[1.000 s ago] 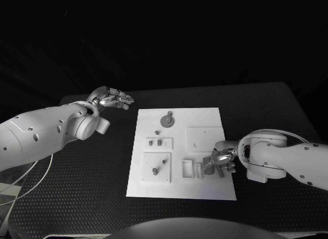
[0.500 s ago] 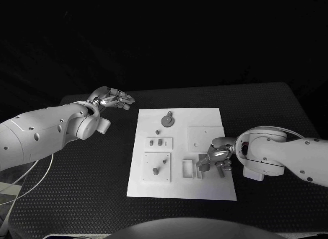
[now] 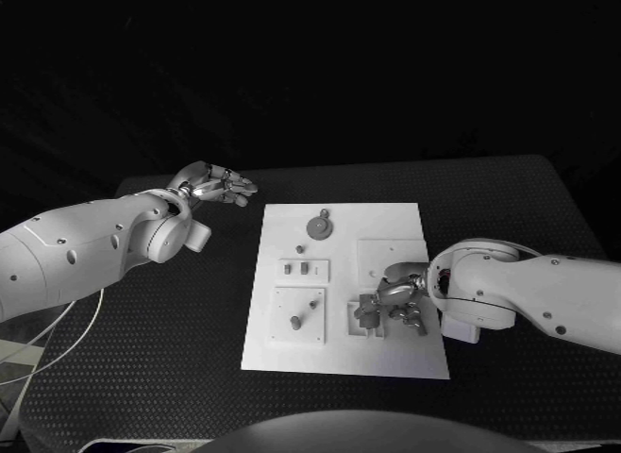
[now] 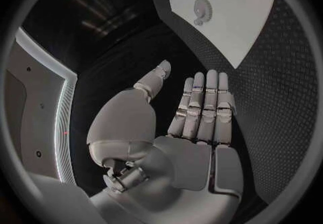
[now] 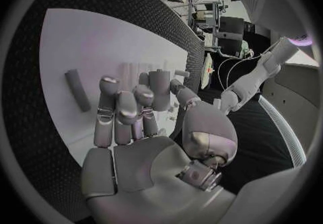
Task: Assemble the parts on the task board
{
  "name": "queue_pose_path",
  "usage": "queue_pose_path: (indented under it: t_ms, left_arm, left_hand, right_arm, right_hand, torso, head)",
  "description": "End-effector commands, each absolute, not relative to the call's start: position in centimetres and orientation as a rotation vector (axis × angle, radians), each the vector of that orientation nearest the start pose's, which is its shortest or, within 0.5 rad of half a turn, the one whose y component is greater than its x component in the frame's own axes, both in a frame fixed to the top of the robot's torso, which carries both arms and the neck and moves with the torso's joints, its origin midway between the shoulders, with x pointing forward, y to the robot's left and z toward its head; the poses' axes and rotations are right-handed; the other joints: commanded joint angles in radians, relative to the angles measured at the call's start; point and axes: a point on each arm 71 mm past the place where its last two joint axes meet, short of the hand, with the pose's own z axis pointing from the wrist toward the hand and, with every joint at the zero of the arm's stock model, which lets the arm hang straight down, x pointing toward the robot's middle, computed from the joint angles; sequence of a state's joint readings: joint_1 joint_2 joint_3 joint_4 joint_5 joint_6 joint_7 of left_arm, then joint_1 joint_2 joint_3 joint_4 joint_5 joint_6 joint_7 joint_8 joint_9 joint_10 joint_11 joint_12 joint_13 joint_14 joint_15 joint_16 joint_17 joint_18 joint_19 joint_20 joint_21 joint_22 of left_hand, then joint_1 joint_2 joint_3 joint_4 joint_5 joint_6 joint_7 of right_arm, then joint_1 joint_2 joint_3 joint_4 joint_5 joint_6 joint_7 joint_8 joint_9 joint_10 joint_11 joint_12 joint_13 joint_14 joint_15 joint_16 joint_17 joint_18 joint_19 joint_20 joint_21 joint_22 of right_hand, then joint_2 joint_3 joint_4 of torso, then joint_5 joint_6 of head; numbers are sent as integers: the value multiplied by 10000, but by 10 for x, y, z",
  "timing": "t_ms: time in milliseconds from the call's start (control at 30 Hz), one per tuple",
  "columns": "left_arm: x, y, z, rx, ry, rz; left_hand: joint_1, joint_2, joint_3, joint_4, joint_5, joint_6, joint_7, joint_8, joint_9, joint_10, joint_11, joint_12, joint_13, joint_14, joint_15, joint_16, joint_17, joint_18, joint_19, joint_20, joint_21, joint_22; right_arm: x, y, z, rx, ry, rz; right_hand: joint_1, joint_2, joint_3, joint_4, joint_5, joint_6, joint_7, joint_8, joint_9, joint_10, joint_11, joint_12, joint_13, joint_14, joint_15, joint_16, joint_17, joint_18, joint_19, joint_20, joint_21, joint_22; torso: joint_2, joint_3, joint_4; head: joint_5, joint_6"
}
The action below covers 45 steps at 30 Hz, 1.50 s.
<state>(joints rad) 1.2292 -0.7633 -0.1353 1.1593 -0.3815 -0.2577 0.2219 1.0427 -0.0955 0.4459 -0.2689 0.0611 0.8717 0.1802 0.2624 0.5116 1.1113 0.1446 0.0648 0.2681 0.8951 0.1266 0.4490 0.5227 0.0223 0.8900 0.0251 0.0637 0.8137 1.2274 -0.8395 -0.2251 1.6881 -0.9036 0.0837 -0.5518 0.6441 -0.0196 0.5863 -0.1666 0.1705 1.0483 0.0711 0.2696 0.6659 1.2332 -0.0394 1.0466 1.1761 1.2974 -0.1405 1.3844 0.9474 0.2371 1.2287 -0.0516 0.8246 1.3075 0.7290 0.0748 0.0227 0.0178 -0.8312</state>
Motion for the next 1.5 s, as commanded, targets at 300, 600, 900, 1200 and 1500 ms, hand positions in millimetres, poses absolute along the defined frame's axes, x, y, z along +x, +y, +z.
queue_pose_path:
  t_ms: [300,600,900,1200,1500]
  left_arm:
    - [539,280,-220,-8331,16400,-10683]
    - [538,281,-220,-8337,16400,-10674]
    - [538,280,-220,-8330,16397,-10683]
    - [538,280,-220,-8330,16408,-10689]
    - [538,280,-220,-8336,16414,-10682]
  left_hand:
    - [-68,-25,1,41,-43,-80,7,56,-17,-28,-15,44,-13,64,9,-41,18,96,42,27,62,-11]
    - [-68,-25,3,44,-43,-80,7,58,-19,-28,-15,44,-14,66,9,-47,24,97,42,28,63,-13]
    - [-68,-25,6,46,-43,-80,7,60,-21,-29,-15,44,-16,68,9,-53,32,97,42,28,63,-16]
    - [-70,-24,8,51,-43,-81,7,62,-24,-29,-15,45,-18,69,10,-60,39,97,42,29,64,-18]
    - [-74,-26,8,55,-43,-82,8,63,-26,-30,-14,44,-20,71,11,-66,47,97,42,30,64,-20]
  right_arm:
    - [406,-170,-272,1680,25983,5145]
    - [405,-171,-275,1555,26150,5053]
    - [406,-170,-279,1604,26134,4968]
    - [407,-168,-281,1564,26114,4967]
    - [406,-168,-286,1681,26130,4939]
  right_hand:
    - [171,251,75,-6,31,74,10,-3,-14,60,-3,59,-16,14,-46,73,-15,247,67,33,37,189]
    - [150,246,87,0,32,75,10,-7,-15,57,-4,59,-20,12,-46,73,-18,247,66,33,35,189]
    - [132,239,99,3,32,70,11,-14,-17,51,-3,59,-23,10,-46,73,-21,247,63,32,33,188]
    - [60,165,116,23,29,67,14,-26,-20,38,0,60,-32,6,-44,74,-31,247,60,33,28,187]
    - [-103,-117,181,123,29,46,21,-63,-26,6,6,66,-55,-6,-41,68,-60,247,57,23,11,181]
  torso:
    - [-5,23,0]
    - [-13,33,-12]
    - [-12,35,-8]
    - [-8,31,-5]
    - [-11,31,-9]
  head:
    - [85,-71]
    - [130,-122]
    - [175,-152]
    - [203,-166]
    - [237,-205]
